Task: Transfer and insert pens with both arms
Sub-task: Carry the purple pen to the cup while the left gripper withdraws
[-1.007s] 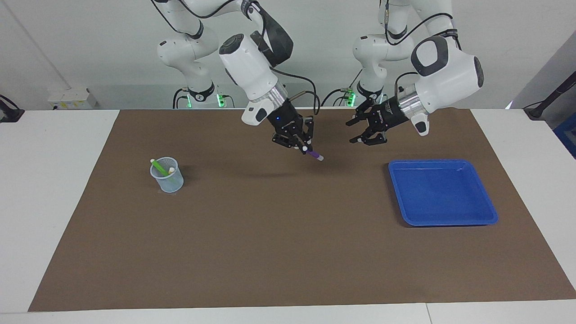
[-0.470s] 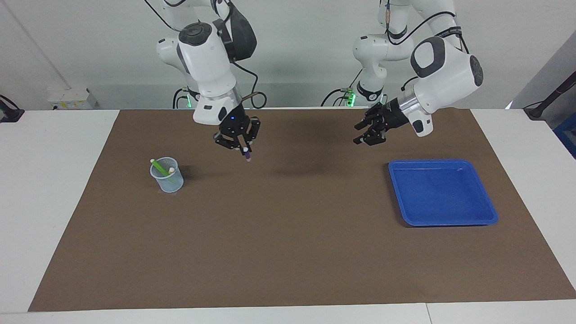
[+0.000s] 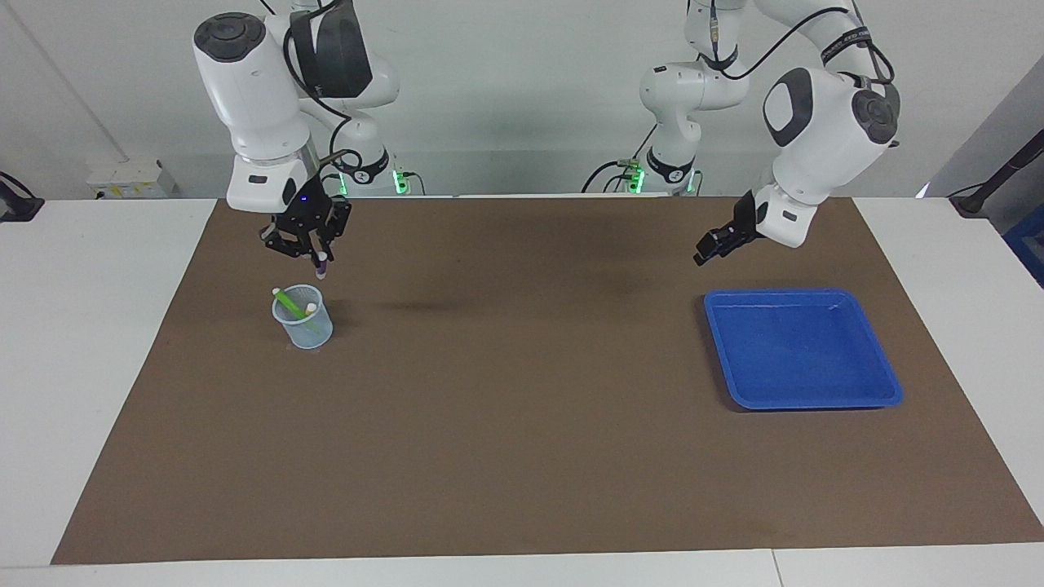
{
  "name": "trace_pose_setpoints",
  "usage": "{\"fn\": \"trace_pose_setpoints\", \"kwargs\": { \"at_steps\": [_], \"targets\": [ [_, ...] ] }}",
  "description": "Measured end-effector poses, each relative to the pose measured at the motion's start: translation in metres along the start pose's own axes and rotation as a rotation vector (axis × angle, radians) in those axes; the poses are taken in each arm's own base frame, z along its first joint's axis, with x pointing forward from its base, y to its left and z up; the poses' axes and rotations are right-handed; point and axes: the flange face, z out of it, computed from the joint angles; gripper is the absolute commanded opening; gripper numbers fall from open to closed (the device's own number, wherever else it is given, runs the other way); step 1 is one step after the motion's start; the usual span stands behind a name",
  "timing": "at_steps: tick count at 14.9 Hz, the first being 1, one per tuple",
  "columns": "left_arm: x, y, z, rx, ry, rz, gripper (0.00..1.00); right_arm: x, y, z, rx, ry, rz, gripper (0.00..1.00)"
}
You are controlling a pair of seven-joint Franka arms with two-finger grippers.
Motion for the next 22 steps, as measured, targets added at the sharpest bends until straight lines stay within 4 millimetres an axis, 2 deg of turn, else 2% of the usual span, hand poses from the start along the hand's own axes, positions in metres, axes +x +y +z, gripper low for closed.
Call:
{"fn": "trace_pose_setpoints", "kwargs": {
  "at_steps": [4,6,9,10,11,14,15,20,22],
  "targets": [
    [0.0,0.001,-0.033,0.042,0.036,0.105,1.0,-0.009,0.008,0.028,-0.017,0.022,0.003,0.0],
    [0.001,-0.005,-0.047,0.047,0.047,0.133,1.0,-0.011,0.007,0.039,-0.021,0.028,0.0,0.0],
    [0.003,-0.014,-0.057,0.071,0.066,0.139,1.0,-0.022,0.012,0.06,-0.022,0.028,-0.002,0.0],
    [0.003,-0.015,-0.06,0.073,0.073,0.139,1.0,-0.027,0.016,0.065,-0.026,0.032,-0.006,0.04],
    [0.004,-0.014,-0.062,0.073,0.079,0.14,1.0,-0.031,0.018,0.069,-0.029,0.035,-0.009,0.23],
    [0.005,-0.011,-0.065,0.072,0.103,0.151,1.0,-0.036,0.02,0.072,-0.03,0.034,-0.004,0.87],
    [0.006,-0.008,-0.067,0.071,0.112,0.157,1.0,-0.036,0.019,0.071,-0.031,0.036,-0.005,1.0],
    [0.003,0.002,-0.091,0.068,0.149,0.176,1.0,-0.037,0.018,0.068,-0.035,0.041,-0.006,1.0],
    [-0.006,0.012,-0.105,0.099,0.122,0.204,1.0,-0.035,0.018,0.066,-0.038,0.045,-0.005,1.0]
  ]
}}
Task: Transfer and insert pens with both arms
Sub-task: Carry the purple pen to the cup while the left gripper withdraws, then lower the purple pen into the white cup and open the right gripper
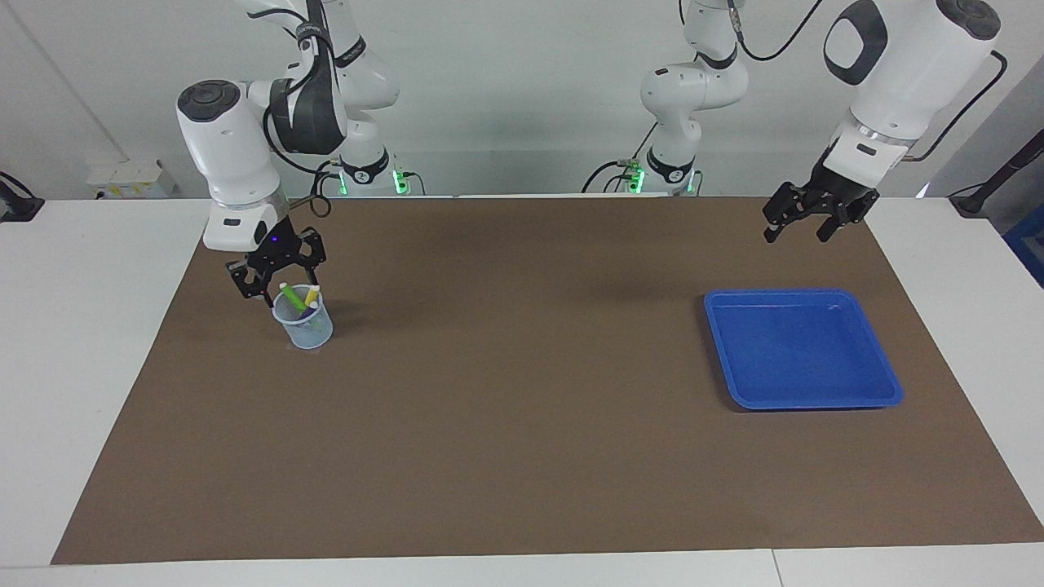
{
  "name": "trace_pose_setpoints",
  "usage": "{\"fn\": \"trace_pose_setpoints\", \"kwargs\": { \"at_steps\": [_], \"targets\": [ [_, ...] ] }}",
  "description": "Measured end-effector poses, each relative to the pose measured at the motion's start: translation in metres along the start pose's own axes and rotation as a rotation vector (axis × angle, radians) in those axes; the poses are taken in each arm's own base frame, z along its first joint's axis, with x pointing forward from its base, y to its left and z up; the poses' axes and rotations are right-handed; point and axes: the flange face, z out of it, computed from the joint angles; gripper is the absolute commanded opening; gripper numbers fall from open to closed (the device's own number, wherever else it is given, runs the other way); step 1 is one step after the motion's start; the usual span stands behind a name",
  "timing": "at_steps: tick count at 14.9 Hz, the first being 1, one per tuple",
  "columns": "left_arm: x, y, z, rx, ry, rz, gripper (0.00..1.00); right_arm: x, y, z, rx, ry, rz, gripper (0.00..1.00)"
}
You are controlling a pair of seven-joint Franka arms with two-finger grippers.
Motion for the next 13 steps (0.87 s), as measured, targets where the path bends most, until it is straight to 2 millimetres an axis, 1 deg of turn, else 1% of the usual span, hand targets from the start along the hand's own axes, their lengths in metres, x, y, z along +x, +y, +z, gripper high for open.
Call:
{"fn": "trace_pose_setpoints", "kwargs": {
  "at_steps": [2,3,4,5,9,12,13],
  "targets": [
    [-0.007,0.014,-0.027,0.031,-0.011,0.034,1.0,0.003,0.001,-0.006,-0.008,0.011,0.016,1.0],
    [-0.01,0.017,-0.037,0.035,-0.015,0.04,1.0,0.005,0.002,-0.01,-0.013,0.017,0.024,1.0],
    [-0.012,0.018,-0.041,0.038,-0.021,0.041,1.0,0.007,0.002,-0.015,-0.019,0.025,0.028,1.0],
    [-0.013,0.015,-0.042,0.039,-0.024,0.037,1.0,0.009,0.002,-0.019,-0.024,0.032,0.03,1.0],
    [-0.011,-0.005,-0.039,0.028,-0.035,0.007,1.0,0.015,0.003,-0.041,-0.024,0.049,0.035,1.0],
    [-0.01,-0.003,-0.035,0.028,-0.044,0.011,1.0,0.018,0.003,-0.046,0.008,0.082,0.061,1.0],
    [-0.009,-0.001,-0.032,0.028,-0.048,0.015,1.0,0.02,0.003,-0.05,0.025,0.106,0.076,1.0]
  ]
}}
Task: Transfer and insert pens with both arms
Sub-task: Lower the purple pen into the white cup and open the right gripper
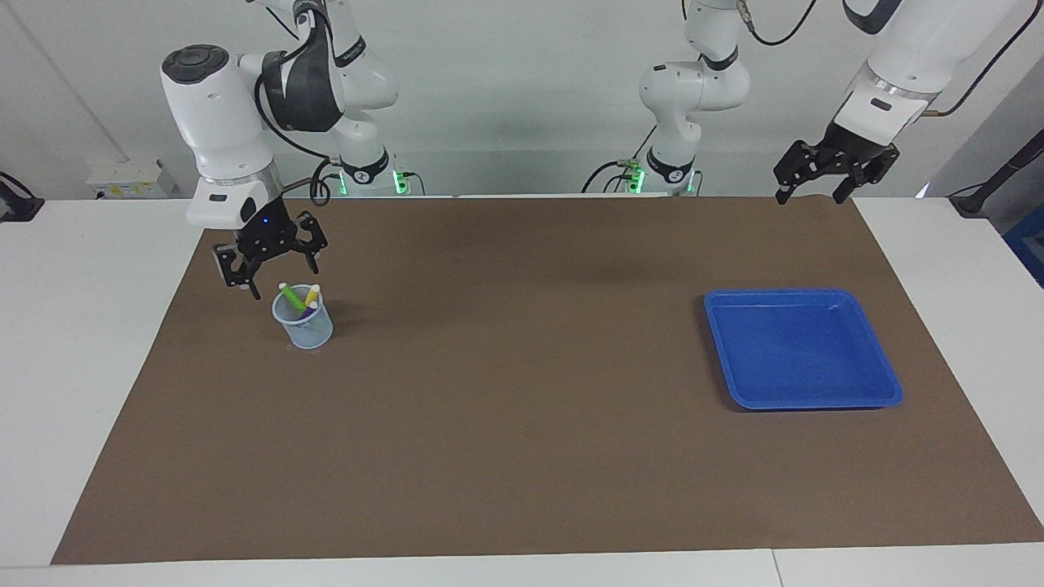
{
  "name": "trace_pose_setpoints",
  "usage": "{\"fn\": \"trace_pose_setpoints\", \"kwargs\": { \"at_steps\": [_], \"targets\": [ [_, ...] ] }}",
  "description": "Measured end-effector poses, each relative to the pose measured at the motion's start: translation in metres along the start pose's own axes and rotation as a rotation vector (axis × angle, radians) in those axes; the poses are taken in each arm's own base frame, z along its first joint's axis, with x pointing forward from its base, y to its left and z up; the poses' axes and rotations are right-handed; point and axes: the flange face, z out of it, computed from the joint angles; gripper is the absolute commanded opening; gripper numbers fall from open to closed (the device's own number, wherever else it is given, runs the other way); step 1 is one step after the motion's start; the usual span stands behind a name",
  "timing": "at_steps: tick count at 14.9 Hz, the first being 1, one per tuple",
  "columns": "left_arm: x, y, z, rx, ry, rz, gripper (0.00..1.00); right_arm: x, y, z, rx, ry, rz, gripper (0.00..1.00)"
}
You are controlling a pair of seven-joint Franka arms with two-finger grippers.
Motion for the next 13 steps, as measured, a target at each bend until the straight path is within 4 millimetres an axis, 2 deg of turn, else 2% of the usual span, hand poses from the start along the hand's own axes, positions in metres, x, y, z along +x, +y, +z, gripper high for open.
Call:
{"fn": "trace_pose_setpoints", "kwargs": {
  "at_steps": [4,7,10,13],
  "targets": [
    [0.004,0.0,0.007,0.0,-0.004,0.0,1.0,0.008,-0.003,-0.009,0.014,0.033,0.06,1.0],
    [0.007,-0.006,0.01,-0.001,0.007,-0.006,1.0,0.021,-0.022,-0.009,0.02,0.046,0.101,1.0],
    [0.009,-0.008,0.02,-0.001,0.005,-0.005,1.0,0.039,-0.049,-0.01,0.029,0.066,0.134,1.0],
    [0.009,-0.008,0.019,-0.001,0.007,-0.003,1.0,0.041,-0.056,-0.009,0.038,0.055,0.14,1.0]
  ]
}}
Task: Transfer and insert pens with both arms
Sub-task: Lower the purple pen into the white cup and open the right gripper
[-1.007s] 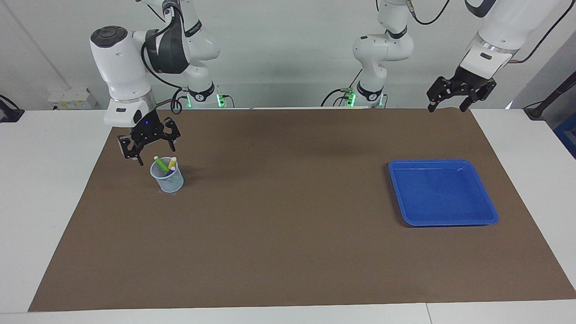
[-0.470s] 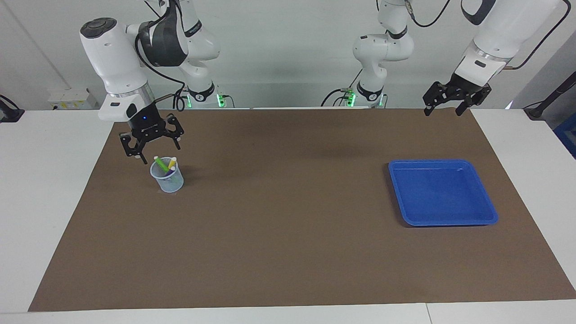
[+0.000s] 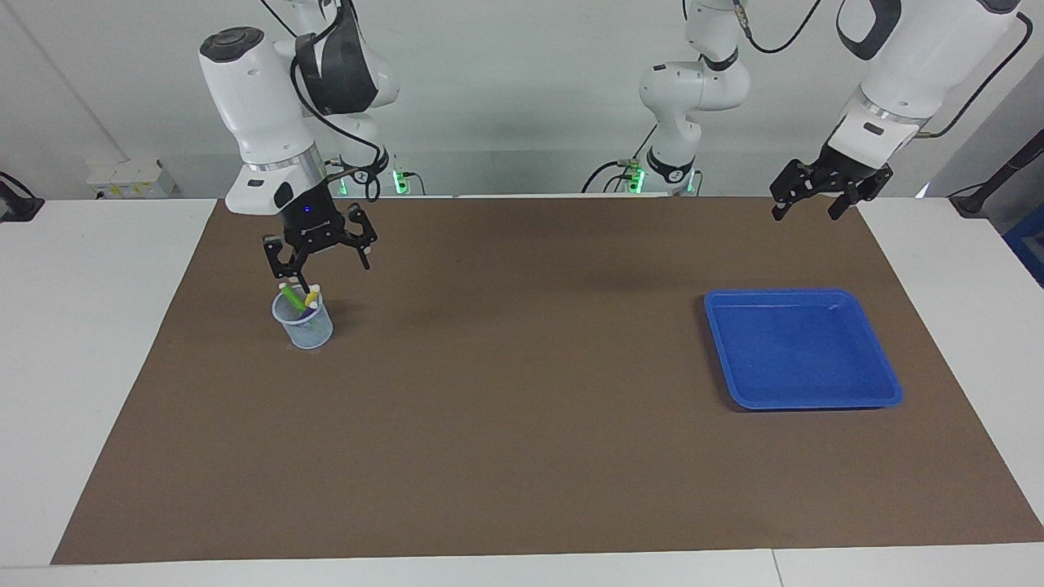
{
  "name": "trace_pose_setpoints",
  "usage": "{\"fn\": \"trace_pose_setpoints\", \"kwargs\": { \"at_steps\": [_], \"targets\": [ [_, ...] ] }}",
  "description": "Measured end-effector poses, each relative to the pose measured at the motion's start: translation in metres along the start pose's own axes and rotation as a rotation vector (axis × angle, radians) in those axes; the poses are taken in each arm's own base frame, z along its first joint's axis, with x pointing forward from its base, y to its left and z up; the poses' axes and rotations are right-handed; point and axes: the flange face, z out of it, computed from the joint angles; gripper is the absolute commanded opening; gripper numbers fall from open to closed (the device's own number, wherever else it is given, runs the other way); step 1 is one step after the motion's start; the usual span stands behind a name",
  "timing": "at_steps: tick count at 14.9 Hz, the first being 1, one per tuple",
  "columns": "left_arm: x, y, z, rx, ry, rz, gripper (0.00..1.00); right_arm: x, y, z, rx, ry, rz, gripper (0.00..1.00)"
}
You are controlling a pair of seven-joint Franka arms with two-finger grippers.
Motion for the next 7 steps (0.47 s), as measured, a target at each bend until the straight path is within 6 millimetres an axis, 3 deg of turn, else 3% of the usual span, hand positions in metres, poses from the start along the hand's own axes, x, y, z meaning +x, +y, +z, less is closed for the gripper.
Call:
{"fn": "trace_pose_setpoints", "kwargs": {
  "at_steps": [3,7],
  "targets": [
    [0.0,0.0,-0.001,0.0,0.002,0.0,1.0,-0.013,0.01,-0.005,0.03,-0.084,0.025,1.0],
    [0.0,0.001,-0.001,0.0,0.002,0.002,1.0,-0.037,0.039,-0.045,0.046,-0.146,0.093,1.0]
  ]
}}
